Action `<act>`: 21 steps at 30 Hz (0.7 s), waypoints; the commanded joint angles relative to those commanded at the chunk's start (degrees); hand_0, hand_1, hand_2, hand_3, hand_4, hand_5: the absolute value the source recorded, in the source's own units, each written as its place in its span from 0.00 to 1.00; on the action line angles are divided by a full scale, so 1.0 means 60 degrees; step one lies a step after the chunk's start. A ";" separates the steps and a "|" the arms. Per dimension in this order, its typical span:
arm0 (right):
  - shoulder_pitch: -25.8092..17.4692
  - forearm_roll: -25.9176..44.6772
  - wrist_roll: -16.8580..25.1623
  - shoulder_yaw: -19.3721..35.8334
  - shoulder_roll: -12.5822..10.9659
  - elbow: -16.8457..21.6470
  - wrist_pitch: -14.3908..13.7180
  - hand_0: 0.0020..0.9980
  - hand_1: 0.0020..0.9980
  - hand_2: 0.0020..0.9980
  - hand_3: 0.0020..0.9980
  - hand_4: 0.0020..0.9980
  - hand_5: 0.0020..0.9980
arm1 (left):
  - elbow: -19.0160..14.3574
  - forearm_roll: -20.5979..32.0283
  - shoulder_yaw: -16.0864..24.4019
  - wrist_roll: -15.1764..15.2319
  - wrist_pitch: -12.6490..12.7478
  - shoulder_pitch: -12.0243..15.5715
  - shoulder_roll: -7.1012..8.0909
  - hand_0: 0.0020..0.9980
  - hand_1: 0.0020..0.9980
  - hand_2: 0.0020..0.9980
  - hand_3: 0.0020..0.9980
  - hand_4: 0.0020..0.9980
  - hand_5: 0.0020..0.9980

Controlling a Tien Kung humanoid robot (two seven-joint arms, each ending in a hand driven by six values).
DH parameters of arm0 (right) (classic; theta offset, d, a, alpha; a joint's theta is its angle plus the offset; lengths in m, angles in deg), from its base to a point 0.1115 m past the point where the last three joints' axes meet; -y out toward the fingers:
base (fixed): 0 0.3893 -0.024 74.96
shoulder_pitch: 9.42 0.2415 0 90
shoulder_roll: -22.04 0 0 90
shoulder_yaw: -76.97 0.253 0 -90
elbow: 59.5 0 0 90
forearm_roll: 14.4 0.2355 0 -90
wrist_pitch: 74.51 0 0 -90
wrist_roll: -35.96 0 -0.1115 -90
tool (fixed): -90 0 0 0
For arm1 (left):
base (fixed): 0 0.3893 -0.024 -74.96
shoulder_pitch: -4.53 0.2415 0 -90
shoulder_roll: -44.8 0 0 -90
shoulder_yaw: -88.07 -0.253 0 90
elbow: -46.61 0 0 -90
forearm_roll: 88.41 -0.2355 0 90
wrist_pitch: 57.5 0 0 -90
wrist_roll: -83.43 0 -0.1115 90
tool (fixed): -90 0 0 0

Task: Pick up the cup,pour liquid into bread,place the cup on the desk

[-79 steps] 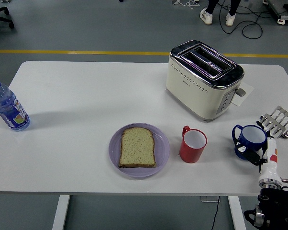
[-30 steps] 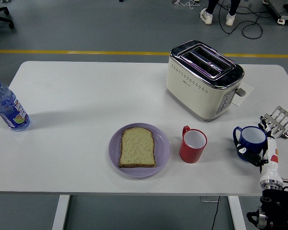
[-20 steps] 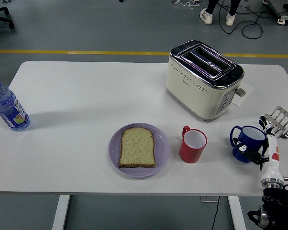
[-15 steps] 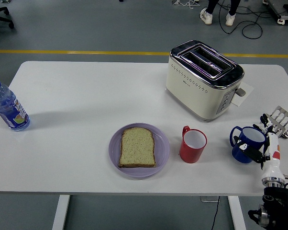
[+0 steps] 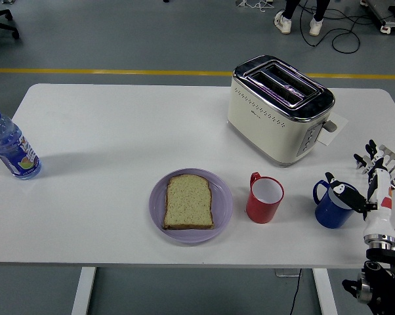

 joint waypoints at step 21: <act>-0.0353 0.1276 -0.0709 0.1541 -0.0231 0.2477 0.0525 0.85 0.73 0.86 0.87 0.77 0.05 | 0.0005 -0.0011 0.0011 0.0000 -0.0002 0.0027 0.0010 0.63 0.65 0.65 0.51 0.24 0.85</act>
